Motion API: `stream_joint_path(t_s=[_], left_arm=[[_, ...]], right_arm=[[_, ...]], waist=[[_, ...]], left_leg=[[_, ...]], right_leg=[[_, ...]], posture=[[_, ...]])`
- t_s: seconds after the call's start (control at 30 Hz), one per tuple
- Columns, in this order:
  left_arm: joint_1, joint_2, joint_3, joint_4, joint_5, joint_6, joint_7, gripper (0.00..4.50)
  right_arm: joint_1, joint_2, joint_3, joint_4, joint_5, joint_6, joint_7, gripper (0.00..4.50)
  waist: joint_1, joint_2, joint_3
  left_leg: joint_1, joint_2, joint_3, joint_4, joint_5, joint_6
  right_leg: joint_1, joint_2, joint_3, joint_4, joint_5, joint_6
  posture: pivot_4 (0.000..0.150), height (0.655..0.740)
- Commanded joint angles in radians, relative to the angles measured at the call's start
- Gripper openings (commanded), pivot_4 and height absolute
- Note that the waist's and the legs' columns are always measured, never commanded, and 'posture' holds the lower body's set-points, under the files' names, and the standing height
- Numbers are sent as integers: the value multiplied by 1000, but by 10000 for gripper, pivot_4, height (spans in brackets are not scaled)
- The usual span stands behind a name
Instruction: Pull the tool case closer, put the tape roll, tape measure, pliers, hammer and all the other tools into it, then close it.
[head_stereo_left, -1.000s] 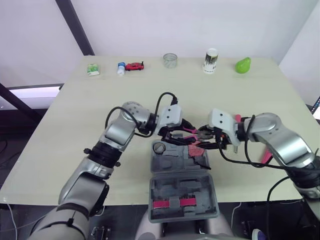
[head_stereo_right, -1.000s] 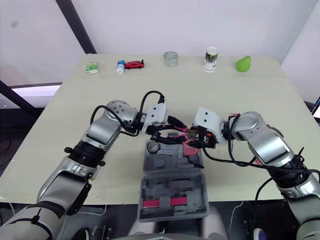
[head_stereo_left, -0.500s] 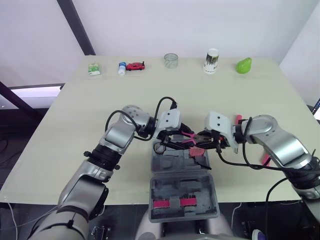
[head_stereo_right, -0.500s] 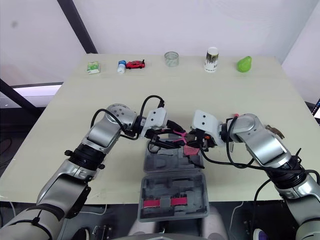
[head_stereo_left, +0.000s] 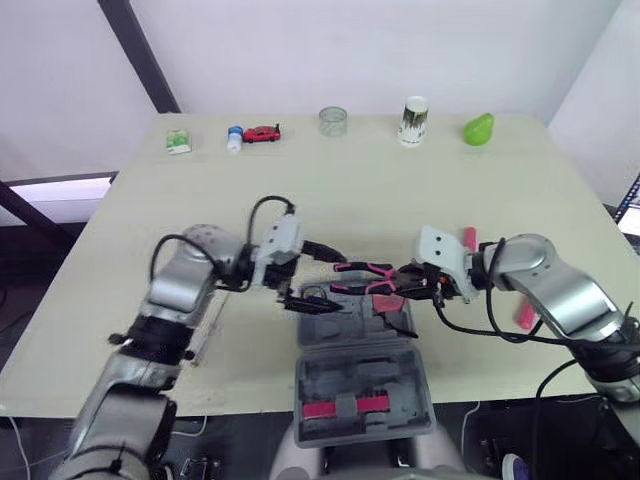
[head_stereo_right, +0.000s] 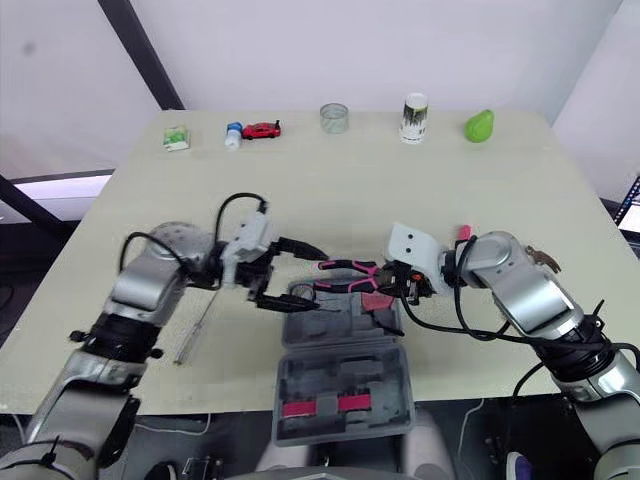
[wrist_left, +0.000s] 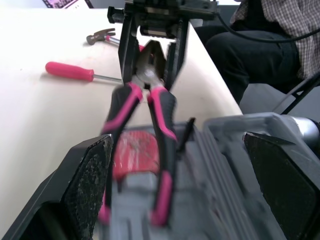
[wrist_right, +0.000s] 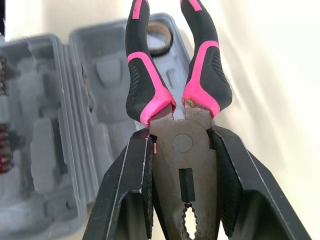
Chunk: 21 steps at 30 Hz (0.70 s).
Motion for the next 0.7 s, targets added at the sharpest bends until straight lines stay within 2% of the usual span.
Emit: stream_joint_path(t_s=[0.03, 0.13, 0.2, 0.33, 0.6, 0.7], left_arm=[[82, 105, 126, -51, -66, -30, -74, 44292], [196, 211, 220, -45, -76, -95, -103, 44292], [254, 252, 255, -54, -100, -119, -104, 44292], [331, 287, 327, -71, -131, -144, -103, 44292], [483, 380, 417, -102, -197, -179, -104, 44292], [497, 391, 430, -107, -213, -183, -104, 44292]], right_arm=[[-22, 14, 29, -45, -19, 1, 1, 10093], [-31, 25, 84, -50, -45, 7, 9, 10093], [-39, 26, 120, -46, -68, 5, 14, 10093], [-59, 35, 184, -29, -114, -18, 32, 10093], [-99, 106, 259, -4, -166, 8, 30, 10093], [-113, 132, 285, 11, -193, 18, 22, 10093]], waist=[[1, 0, 0], [-11, 1, 1], [-2, 2, 2], [13, 2, 3], [0, 3, 4], [-1, 3, 4]], left_leg=[[0, 0, 0, 0, 0, 0], [1, 1, 1, -1, 0, 0], [1, 1, 0, -2, 0, 0], [1, 1, 0, 0, 0, 0], [1, 1, 0, -1, 0, 0], [1, 1, 1, -1, 0, 0]], right_leg=[[0, 0, 0, 0, 0, 0], [0, 1, 2, 0, 0, 0], [-1, 1, 1, 0, 0, 0], [0, -1, 1, 0, 0, 0], [-1, 0, 0, 0, 0, 0], [-1, 0, 1, 0, 0, 0]], posture=[[1500, 7400], [1500, 7400], [1500, 7400], [1500, 7400], [1500, 7400], [1500, 7400]])
